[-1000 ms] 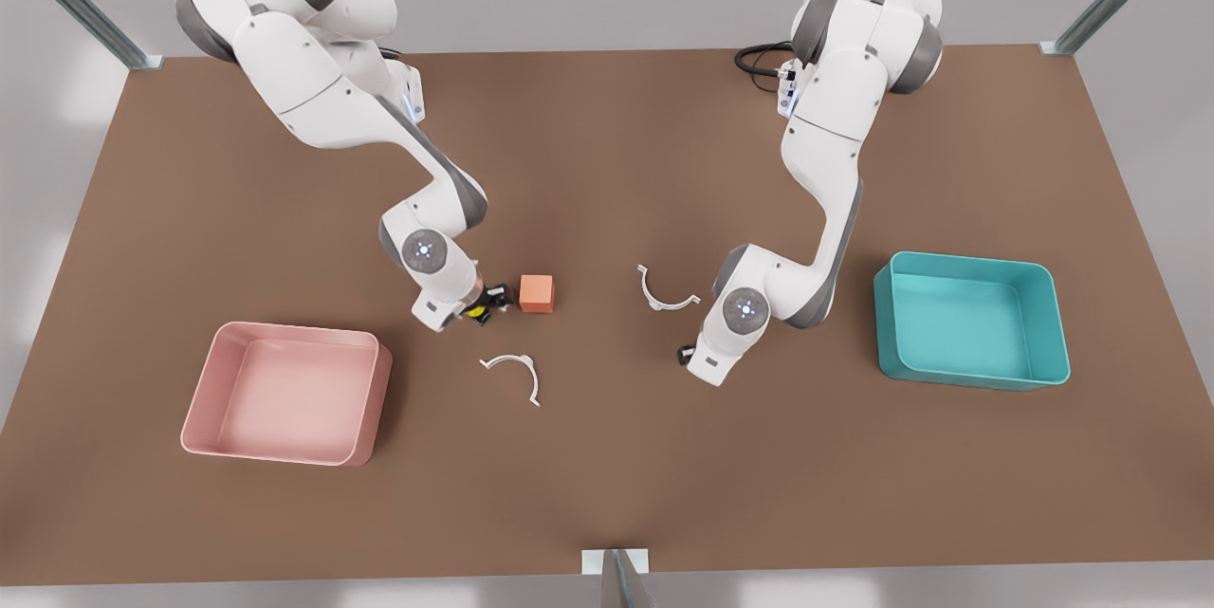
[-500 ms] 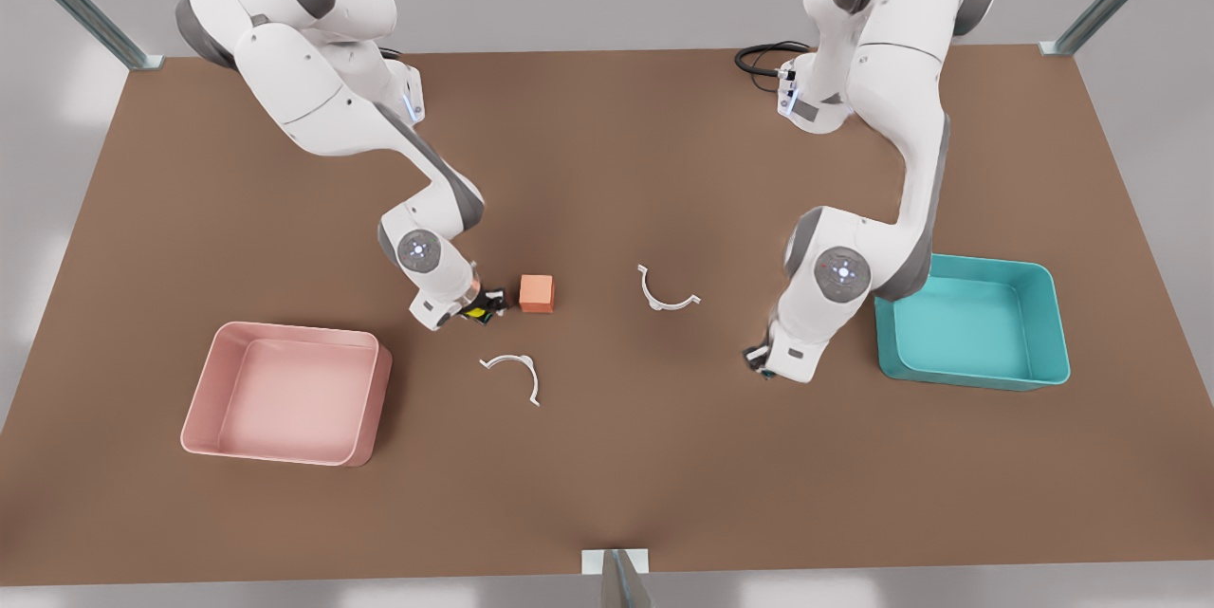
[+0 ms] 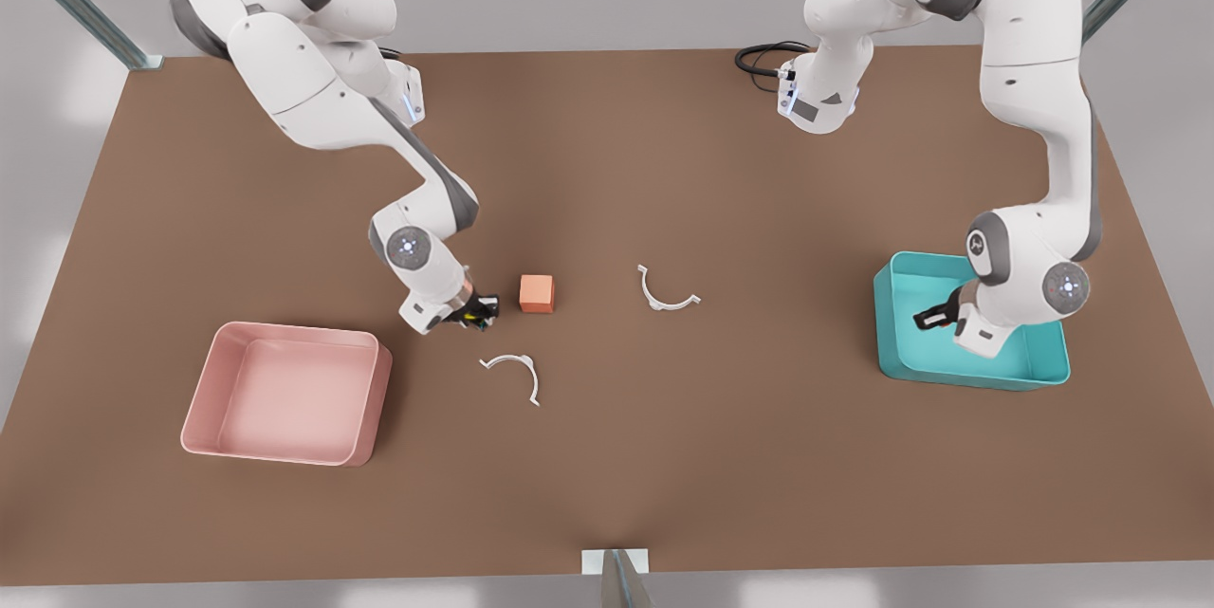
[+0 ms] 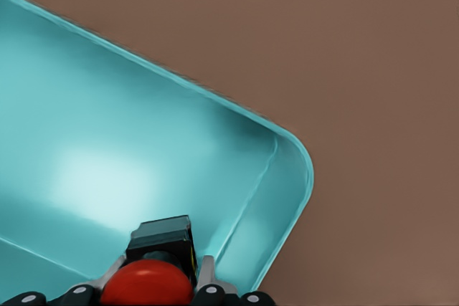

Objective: Place the red button in the blue storage box with the left arm, and place the yellow button in the pink storage box with the right arm

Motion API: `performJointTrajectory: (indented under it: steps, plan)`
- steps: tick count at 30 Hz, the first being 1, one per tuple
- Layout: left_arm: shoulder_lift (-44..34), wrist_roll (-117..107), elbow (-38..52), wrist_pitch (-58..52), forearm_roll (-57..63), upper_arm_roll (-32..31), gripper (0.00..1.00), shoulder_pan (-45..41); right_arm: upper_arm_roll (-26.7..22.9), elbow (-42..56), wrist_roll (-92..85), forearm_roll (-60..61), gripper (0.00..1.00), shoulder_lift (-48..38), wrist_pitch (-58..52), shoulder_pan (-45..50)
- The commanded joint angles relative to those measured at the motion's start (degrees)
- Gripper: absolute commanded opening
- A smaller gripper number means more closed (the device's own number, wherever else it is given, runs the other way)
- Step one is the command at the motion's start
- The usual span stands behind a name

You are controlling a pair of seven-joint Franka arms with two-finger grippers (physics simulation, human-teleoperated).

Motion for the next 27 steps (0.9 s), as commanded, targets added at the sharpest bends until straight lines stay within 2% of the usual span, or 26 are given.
performJointTrajectory:
  steps: [1,3,5,6,8,9,10,13,17,21,23,25,27]
  plan:
    - [0.5,34.1,0.0,3.5,0.0,0.0,1.0,0.0,0.0,0.2,0.1,0.0,0.55,-1.0,-0.5,0.0]
    - [-0.7,34.0,0.4,1.6,-0.1,1.0,1.0,0.0,0.0,0.6,0.1,0.0,0.54,-1.2,-0.6,-0.1]
    - [-3.4,30.7,3.3,-5.2,-0.4,0.9,1.0,-0.4,0.0,4.1,-0.2,-0.1,0.51,-1.9,-5.7,-0.2]
    - [-5.0,27.2,9.8,-15.5,-0.4,0.7,1.0,-1.4,0.0,4.5,-0.5,-0.1,0.51,-2.7,-6.0,-1.0]
    - [-6.1,19.2,23.7,-25.5,-1.8,0.6,1.0,-5.4,-0.2,6.6,-4.8,0.4,0.52,-4.3,-10.5,-1.8]
    - [-8.8,15.0,26.8,-28.2,-1.6,0.5,1.0,-5.9,-0.2,7.6,-7.1,0.4,0.52,-4.7,-12.0,-2.6]
    - [-13.1,14.7,26.4,-28.3,-1.4,0.6,1.0,-7.0,-1.7,8.7,-9.9,0.6,0.52,-5.2,-14.1,-2.7]
    - [-18.4,14.3,24.6,-28.9,1.0,0.7,1.0,-8.8,-5.8,13.7,-21.5,5.1,0.52,-6.0,-21.4,-3.0]
    - [-18.7,14.4,24.4,-29.2,1.0,0.7,1.0,-9.5,-12.4,16.4,-36.7,8.4,0.52,-6.3,-23.6,-3.5]
    - [-18.3,14.8,24.4,-29.3,1.0,0.7,1.0,-9.3,-16.8,18.0,-46.6,9.2,0.53,-4.8,-23.4,-4.6]
    - [-18.0,14.6,24.4,-29.3,1.0,0.7,1.0,-9.3,-17.9,18.0,-48.7,9.9,0.58,-3.3,-22.5,-5.3]
    - [-18.0,14.6,24.4,-29.4,1.0,0.7,1.0,-9.4,-17.9,17.9,-48.2,9.9,0.76,-1.9,-20.1,-5.3]
    - [-18.0,14.6,24.4,-29.3,1.1,0.7,1.0,-9.4,-18.1,18.1,-48.4,9.8,1.0,-0.2,-17.5,-5.6]
